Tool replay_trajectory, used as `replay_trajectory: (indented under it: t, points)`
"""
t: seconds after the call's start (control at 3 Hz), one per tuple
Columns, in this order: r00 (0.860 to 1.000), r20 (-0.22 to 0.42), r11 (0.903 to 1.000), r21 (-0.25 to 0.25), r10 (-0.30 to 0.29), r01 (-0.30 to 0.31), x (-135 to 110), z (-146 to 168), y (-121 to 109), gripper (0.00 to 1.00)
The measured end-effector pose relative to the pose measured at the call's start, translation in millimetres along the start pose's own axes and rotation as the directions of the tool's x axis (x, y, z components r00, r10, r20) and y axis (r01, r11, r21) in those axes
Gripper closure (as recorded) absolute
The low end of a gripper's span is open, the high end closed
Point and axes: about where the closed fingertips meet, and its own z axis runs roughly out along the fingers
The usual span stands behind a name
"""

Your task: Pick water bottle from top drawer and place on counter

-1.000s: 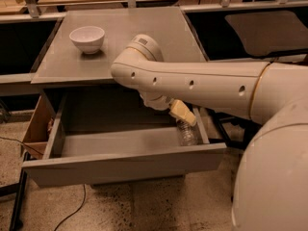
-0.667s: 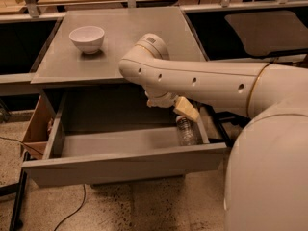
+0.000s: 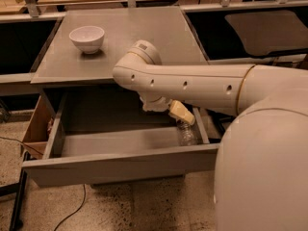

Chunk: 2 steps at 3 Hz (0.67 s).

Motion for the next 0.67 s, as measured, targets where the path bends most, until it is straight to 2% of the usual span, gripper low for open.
replay_trajectory:
  t: [0.67]
  points:
    - [0.995, -0.031, 0.9946, -0.053, -0.090, 0.089, -24, 25, -21, 0.00]
